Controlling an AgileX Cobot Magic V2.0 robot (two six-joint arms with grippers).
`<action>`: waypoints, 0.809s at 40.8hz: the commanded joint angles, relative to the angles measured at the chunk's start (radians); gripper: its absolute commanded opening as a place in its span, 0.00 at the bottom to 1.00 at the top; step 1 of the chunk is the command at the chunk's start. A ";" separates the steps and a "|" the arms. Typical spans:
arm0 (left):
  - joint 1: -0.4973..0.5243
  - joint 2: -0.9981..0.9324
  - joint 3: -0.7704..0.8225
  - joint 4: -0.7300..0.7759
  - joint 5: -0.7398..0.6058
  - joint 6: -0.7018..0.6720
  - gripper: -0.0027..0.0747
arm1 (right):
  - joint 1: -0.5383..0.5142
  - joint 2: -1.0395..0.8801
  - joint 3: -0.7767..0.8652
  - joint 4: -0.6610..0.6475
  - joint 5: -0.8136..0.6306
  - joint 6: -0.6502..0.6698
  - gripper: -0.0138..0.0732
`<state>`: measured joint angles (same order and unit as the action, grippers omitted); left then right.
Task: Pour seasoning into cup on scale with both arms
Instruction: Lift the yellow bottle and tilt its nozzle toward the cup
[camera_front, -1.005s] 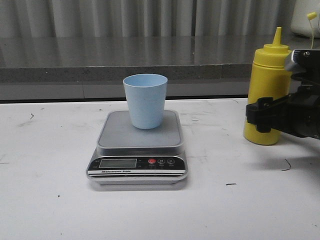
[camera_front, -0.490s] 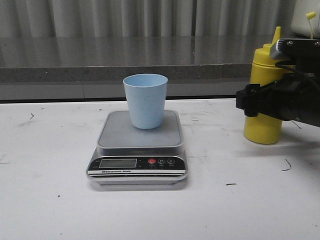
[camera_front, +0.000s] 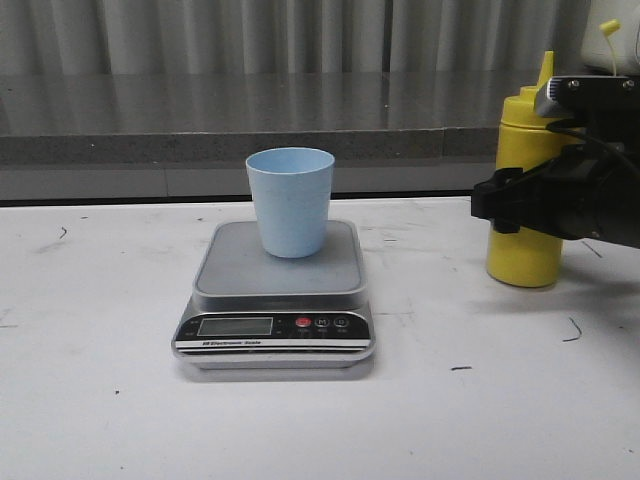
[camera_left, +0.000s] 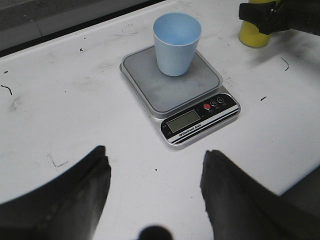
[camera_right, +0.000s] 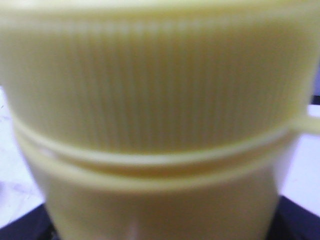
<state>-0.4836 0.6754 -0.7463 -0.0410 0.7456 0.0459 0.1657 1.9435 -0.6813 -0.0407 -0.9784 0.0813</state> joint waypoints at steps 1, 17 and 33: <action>-0.008 0.000 -0.027 -0.012 -0.073 -0.004 0.55 | -0.005 -0.111 -0.020 -0.059 0.001 -0.033 0.50; -0.008 0.000 -0.027 -0.012 -0.073 -0.004 0.55 | 0.009 -0.434 -0.092 -0.083 0.624 -0.333 0.50; -0.008 0.000 -0.027 -0.012 -0.073 -0.004 0.55 | 0.218 -0.459 -0.428 -0.191 1.217 -0.523 0.46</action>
<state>-0.4836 0.6754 -0.7463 -0.0410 0.7456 0.0459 0.3472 1.5245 -1.0187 -0.1605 0.2327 -0.4217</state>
